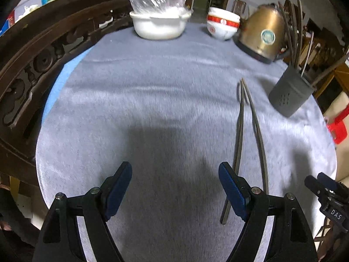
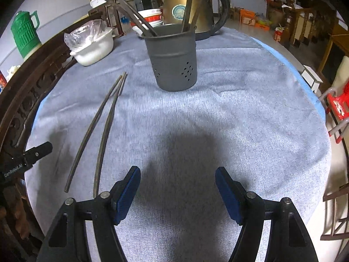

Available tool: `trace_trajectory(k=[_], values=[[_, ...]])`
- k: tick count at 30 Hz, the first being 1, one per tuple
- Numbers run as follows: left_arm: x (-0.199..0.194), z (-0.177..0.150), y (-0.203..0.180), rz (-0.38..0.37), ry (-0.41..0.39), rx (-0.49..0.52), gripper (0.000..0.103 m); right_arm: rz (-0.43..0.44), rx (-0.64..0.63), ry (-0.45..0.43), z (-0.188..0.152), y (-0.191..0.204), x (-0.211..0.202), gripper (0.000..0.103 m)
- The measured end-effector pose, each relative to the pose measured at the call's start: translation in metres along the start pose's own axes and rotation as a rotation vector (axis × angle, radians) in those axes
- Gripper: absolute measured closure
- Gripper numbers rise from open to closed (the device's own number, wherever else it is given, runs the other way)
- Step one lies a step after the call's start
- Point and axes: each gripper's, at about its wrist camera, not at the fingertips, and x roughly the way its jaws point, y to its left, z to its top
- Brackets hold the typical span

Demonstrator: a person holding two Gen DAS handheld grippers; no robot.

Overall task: Organize utensils
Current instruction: 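Move both open tools back over the remaining chopsticks, then grasp a chopstick with the right tool while the left tool grasps another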

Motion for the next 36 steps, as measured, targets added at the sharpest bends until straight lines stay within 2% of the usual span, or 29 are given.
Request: trace_trajectory(k=[13,20,21,24,25,29,32,33,34,35,36], values=[[0.013,-0.013,0.003,0.01,0.068,-0.006,0.021,0.006,-0.032,0.03,0.003,0.011,0.006,0.029],[0.004,-0.014,0.0,-0.032,0.057,0.0,0.021,0.1,-0.053,0.01,0.037,0.037,0.008,0.029],[0.003,-0.013,-0.004,-0.04,0.055,0.01,0.021,0.113,-0.057,0.012,0.045,0.042,0.012,0.032],[0.001,-0.011,-0.02,-0.051,0.038,0.073,0.021,0.17,-0.055,0.042,0.065,0.057,0.027,0.056],[0.002,-0.011,-0.027,-0.05,0.036,0.102,0.022,0.188,-0.052,0.056,0.069,0.06,0.032,0.061],[0.003,-0.014,-0.043,-0.071,0.04,0.172,0.033,0.21,-0.073,0.088,0.083,0.076,0.052,0.063],[0.011,-0.016,-0.052,-0.075,0.071,0.2,0.054,0.229,-0.076,0.14,0.086,0.082,0.07,0.064],[0.015,-0.017,-0.054,-0.077,0.089,0.205,0.059,0.237,-0.08,0.157,0.087,0.084,0.076,0.065],[0.013,-0.02,-0.055,-0.067,0.074,0.213,0.059,0.245,-0.087,0.174,0.087,0.086,0.081,0.068],[0.014,-0.019,-0.055,-0.061,0.073,0.22,0.065,0.247,-0.096,0.19,0.087,0.088,0.085,0.071],[0.015,-0.02,-0.057,-0.03,0.065,0.235,0.081,0.23,-0.112,0.187,0.087,0.09,0.088,0.08]])
